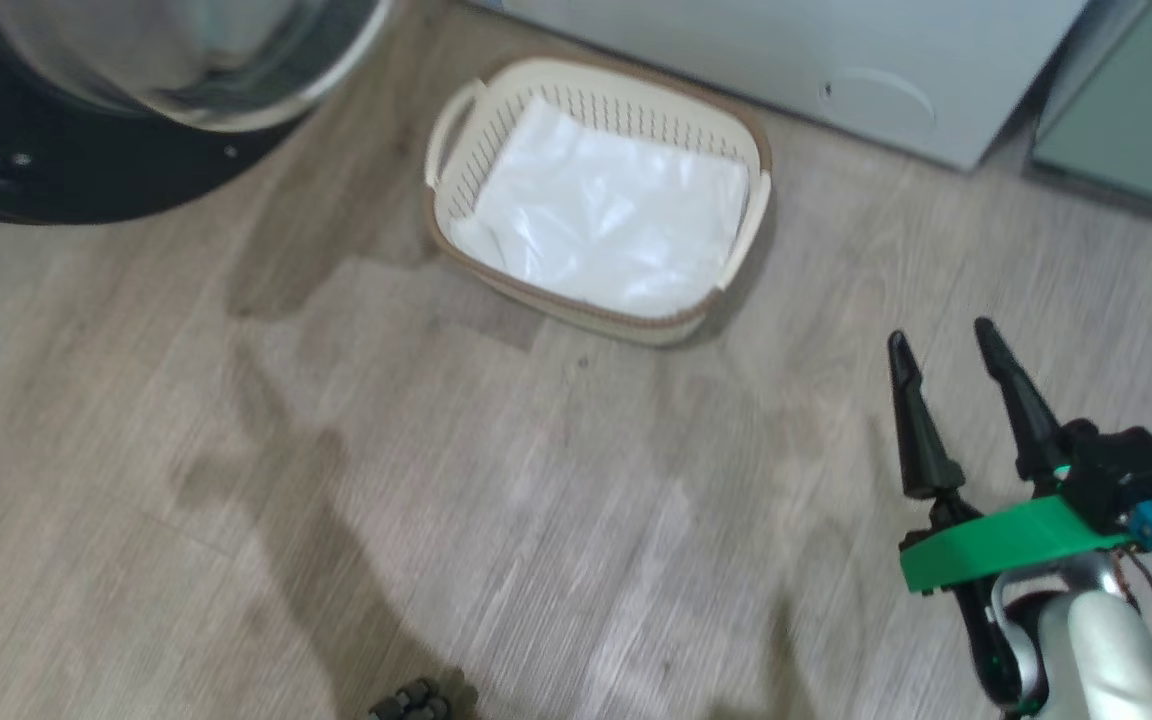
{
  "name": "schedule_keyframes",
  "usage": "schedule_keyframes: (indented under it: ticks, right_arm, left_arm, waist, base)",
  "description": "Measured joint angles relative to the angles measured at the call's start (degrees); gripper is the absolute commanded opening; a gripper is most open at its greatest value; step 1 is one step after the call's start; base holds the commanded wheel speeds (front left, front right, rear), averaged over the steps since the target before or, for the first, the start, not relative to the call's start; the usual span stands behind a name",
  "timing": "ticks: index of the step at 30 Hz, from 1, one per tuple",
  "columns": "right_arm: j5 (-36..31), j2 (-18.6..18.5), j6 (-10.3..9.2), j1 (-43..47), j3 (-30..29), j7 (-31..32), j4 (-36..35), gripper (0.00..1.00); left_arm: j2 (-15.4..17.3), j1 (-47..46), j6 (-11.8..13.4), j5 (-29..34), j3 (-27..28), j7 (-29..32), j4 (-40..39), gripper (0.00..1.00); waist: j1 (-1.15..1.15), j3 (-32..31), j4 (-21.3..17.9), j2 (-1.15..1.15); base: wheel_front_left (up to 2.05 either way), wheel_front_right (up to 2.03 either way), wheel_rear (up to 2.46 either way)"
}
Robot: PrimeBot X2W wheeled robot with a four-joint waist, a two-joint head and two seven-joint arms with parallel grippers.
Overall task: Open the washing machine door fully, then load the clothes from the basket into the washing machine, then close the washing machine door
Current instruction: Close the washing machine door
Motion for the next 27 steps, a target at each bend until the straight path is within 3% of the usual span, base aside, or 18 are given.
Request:
schedule_keyframes:
  ticks: [4, 6, 9, 17, 23, 27]
  right_arm:
    - [-0.5, 0.0, 0.00, -1.0, -0.4, 0.4, -0.8, 1.00]
    - [-0.8, -0.1, 0.00, -1.9, -0.4, 0.4, -1.1, 1.00]
    - [-0.9, -0.1, 0.00, -2.9, 0.1, 0.4, -1.0, 1.00]
    - [-0.9, -0.1, 0.00, -3.3, 0.8, 0.0, -0.2, 1.00]
    - [-0.9, -0.1, 0.00, -3.5, 1.0, -0.3, 0.4, 1.00]
    - [-0.9, -0.1, 0.00, -3.5, 1.2, -0.3, 0.4, 1.00]
  left_arm:
    - [8.6, -8.6, -0.5, -3.7, -1.2, 0.2, 14.8, 0.00]
    - [12.2, -15.9, -0.5, -9.8, -1.3, 3.4, 25.6, 0.00]
    - [16.0, -21.2, -0.5, -10.6, -2.3, 6.5, 34.0, 0.00]
    - [19.5, -31.2, 2.9, -21.7, 7.0, 17.0, 53.4, 0.00]
    - [20.8, -35.9, 4.2, -28.2, 12.3, 24.3, 60.8, 0.00]
    - [20.8, -36.5, 4.0, -28.6, 11.9, 28.2, 62.4, 0.00]
  waist:
    - [0.01, 3.5, -1.9, 0.00]
    - [0.01, 5.4, -3.3, 0.00]
    - [0.01, 6.5, -4.6, 0.00]
    - [0.01, 6.9, -6.8, 0.00]
    - [0.01, 6.5, -7.2, 0.00]
    - [0.00, 6.4, -7.1, 0.00]
  base:
    - [0.00, 0.00, 0.00]
    - [0.00, 0.00, 0.00]
    - [0.00, 0.00, 0.00]
    - [0.00, 0.00, 0.00]
    - [0.00, 0.00, 0.00]
    - [0.00, 0.00, 0.00]
